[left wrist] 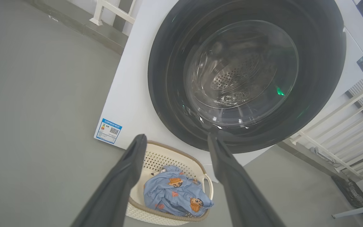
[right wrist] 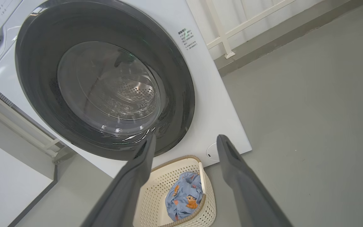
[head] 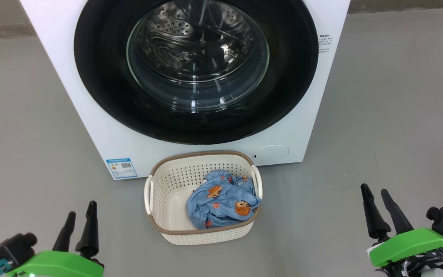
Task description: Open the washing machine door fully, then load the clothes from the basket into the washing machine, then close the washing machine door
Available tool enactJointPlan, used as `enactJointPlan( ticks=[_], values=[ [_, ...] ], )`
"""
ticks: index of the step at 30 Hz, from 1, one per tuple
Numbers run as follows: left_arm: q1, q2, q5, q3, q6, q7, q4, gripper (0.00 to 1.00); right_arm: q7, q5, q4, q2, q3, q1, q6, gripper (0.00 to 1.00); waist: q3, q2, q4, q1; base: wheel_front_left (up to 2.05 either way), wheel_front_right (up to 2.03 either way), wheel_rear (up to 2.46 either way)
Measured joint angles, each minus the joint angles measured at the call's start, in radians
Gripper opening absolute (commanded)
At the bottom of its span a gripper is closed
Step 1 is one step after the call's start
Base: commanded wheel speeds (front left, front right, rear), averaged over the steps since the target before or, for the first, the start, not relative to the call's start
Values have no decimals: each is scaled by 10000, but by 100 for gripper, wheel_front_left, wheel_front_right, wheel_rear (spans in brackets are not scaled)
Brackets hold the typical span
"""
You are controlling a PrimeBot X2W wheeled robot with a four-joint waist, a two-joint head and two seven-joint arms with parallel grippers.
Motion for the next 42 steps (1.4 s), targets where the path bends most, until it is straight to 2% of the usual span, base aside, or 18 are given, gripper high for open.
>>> enactJointPlan(
  ticks=[15,23,29,42],
  values=[
    [-3,207,1812,-104,0,-451,0,100,-449,-1902,247,-184,230,-246,0,100,23,0,-10,0,0,0,0],
    [-35,201,2429,-38,-2,-667,-98,100,-660,-2897,297,-316,267,-528,0,100,56,0,-21,0,0,0,0],
    [-111,184,3471,157,0,-840,48,100,-848,-3682,299,-339,295,-574,0,100,45,0,-19,0,0,0,0],
    [-249,217,4807,48,-4,-1195,132,100,-1197,-5177,376,-412,305,-740,0,100,115,0,6,0,0,0,0]
  ],
)
